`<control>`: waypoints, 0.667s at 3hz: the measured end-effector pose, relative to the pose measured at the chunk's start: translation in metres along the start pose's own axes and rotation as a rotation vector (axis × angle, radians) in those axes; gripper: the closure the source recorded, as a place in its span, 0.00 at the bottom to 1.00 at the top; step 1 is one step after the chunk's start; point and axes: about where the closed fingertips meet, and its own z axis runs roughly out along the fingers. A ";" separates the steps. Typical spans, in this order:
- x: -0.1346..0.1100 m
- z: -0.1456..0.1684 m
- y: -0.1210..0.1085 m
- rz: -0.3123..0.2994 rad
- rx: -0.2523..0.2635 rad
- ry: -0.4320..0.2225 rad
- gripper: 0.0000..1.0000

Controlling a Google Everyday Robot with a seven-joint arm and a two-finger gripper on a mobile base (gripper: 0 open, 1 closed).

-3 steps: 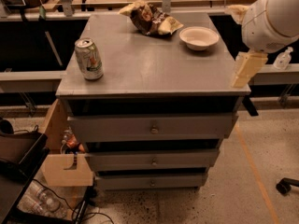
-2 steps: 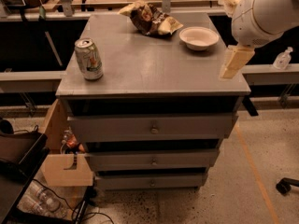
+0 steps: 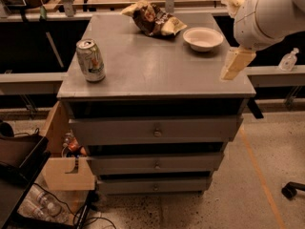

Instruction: Move paper bowl near 7up can

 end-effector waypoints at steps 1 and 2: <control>0.001 0.026 -0.028 -0.039 0.113 -0.072 0.00; 0.014 0.054 -0.064 -0.135 0.205 -0.122 0.00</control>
Offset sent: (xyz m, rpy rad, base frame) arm 0.1440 -0.0157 0.0237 -0.0823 -0.4307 0.2984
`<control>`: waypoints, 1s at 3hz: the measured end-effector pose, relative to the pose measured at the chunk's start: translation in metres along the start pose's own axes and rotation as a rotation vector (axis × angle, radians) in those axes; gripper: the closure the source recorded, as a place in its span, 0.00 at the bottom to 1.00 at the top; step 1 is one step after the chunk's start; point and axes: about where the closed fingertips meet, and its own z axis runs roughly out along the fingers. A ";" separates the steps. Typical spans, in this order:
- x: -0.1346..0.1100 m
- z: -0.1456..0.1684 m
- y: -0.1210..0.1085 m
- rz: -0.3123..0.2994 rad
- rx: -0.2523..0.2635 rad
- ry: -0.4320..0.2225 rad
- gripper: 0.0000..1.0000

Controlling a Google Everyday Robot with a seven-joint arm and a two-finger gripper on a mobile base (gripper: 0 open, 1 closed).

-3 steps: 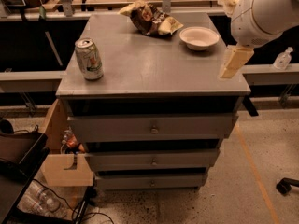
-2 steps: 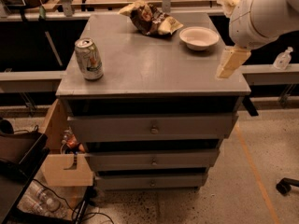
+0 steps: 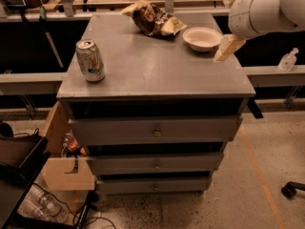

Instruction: Move paper bowl near 7up can

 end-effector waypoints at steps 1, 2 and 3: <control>0.024 0.029 -0.027 -0.116 0.052 -0.005 0.00; 0.046 0.061 -0.046 -0.183 0.080 0.010 0.00; 0.068 0.097 -0.060 -0.211 0.106 0.034 0.00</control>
Offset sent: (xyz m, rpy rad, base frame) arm 0.1417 -0.0359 0.0026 -0.1902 -0.2029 0.0741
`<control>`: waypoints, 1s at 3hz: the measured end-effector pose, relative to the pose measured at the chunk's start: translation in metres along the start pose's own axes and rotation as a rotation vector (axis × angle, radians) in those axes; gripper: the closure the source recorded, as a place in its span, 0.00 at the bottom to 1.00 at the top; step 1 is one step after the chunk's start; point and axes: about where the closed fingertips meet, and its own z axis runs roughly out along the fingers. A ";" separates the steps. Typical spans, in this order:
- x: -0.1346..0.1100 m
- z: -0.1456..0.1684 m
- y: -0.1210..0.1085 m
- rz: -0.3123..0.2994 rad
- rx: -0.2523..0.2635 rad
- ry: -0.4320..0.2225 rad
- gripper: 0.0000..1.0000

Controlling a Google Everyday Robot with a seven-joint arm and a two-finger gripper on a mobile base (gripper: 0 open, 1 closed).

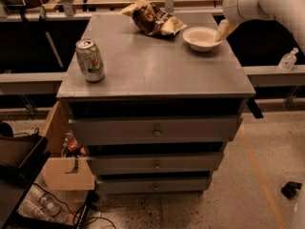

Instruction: Move paper bowl near 7up can

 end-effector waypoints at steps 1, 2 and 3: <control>0.000 0.000 0.000 0.000 0.000 0.000 0.00; 0.001 0.002 0.006 0.033 0.027 -0.043 0.00; 0.007 -0.002 0.010 0.079 0.093 -0.118 0.00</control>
Offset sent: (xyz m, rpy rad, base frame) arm -0.0040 -0.0116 -0.0126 0.1491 -0.0231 0.0734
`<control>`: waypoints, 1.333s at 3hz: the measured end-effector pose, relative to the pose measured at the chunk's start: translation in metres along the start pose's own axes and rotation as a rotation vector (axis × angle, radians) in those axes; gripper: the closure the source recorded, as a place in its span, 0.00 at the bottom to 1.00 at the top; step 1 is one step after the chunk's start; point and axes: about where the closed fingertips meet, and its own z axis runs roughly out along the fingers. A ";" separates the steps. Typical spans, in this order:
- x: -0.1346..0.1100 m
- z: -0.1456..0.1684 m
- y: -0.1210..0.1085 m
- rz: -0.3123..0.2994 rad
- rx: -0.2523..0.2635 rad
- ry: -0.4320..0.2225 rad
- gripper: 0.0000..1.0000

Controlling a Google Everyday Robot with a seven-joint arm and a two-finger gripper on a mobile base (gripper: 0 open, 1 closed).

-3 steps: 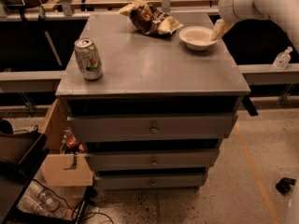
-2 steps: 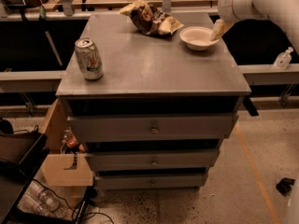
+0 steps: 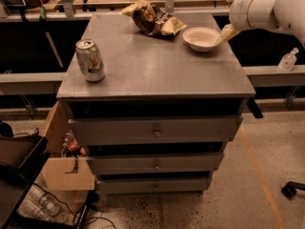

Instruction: Move paper bowl near 7up can

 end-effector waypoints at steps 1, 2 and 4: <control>0.000 0.002 -0.004 0.008 0.059 -0.088 0.00; -0.001 0.006 -0.004 -0.010 0.102 -0.170 0.00; 0.013 -0.007 0.006 -0.060 0.061 -0.186 0.00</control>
Offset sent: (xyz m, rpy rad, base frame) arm 0.0118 -0.0084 0.0047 0.1114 -0.1344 0.2535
